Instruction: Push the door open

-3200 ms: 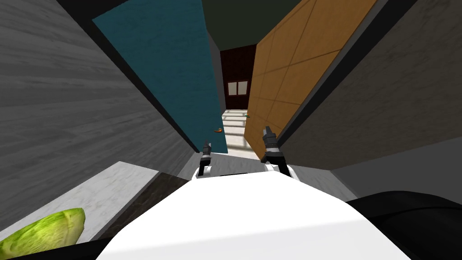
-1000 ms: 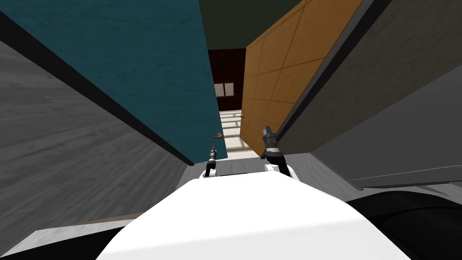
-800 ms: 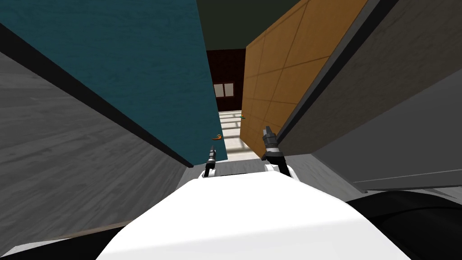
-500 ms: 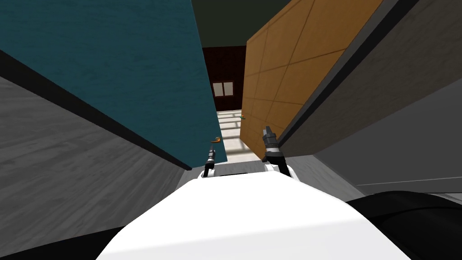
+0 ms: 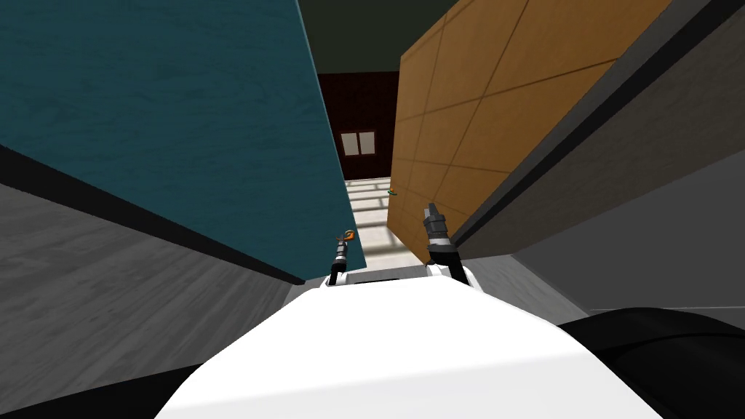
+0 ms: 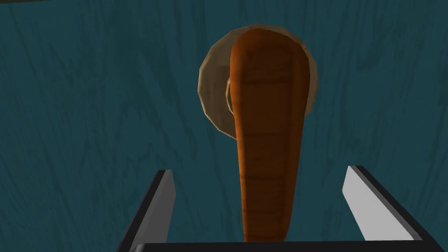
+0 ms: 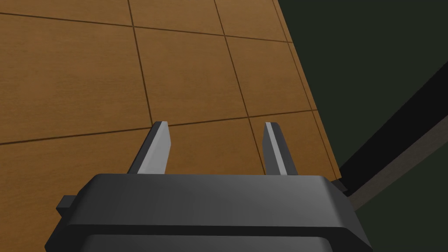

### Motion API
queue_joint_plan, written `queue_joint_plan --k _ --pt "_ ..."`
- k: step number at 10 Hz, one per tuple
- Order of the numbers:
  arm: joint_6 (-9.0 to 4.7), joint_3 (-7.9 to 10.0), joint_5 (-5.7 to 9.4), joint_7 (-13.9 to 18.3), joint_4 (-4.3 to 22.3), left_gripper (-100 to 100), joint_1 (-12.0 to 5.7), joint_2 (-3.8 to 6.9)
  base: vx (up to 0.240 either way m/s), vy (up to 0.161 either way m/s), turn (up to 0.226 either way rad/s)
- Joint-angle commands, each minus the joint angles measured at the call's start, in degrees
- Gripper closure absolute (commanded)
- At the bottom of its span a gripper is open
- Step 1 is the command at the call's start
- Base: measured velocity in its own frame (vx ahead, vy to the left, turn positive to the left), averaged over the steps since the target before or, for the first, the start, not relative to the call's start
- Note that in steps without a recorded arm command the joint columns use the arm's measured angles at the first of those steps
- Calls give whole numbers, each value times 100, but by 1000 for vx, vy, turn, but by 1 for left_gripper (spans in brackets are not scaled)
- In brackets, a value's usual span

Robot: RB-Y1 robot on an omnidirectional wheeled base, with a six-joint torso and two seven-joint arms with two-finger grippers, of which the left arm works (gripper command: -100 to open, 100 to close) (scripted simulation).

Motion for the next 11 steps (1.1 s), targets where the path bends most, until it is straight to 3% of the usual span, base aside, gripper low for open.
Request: queue_joint_plan --k 1,2,3,8,11 --pt "7 12 7 0 -24 -100 16 -88 181 -16 -18" --pt "10 4 2 -1 -43 -100 27 -54 78 -6 -2" --pt "10 4 2 -1 -43 100 27 -54 -9 0 4" --pt "10 4 2 -1 -43 100 27 -54 -14 1 -1" --pt "13 111 55 -74 -25 100 19 21 146 -23 34"
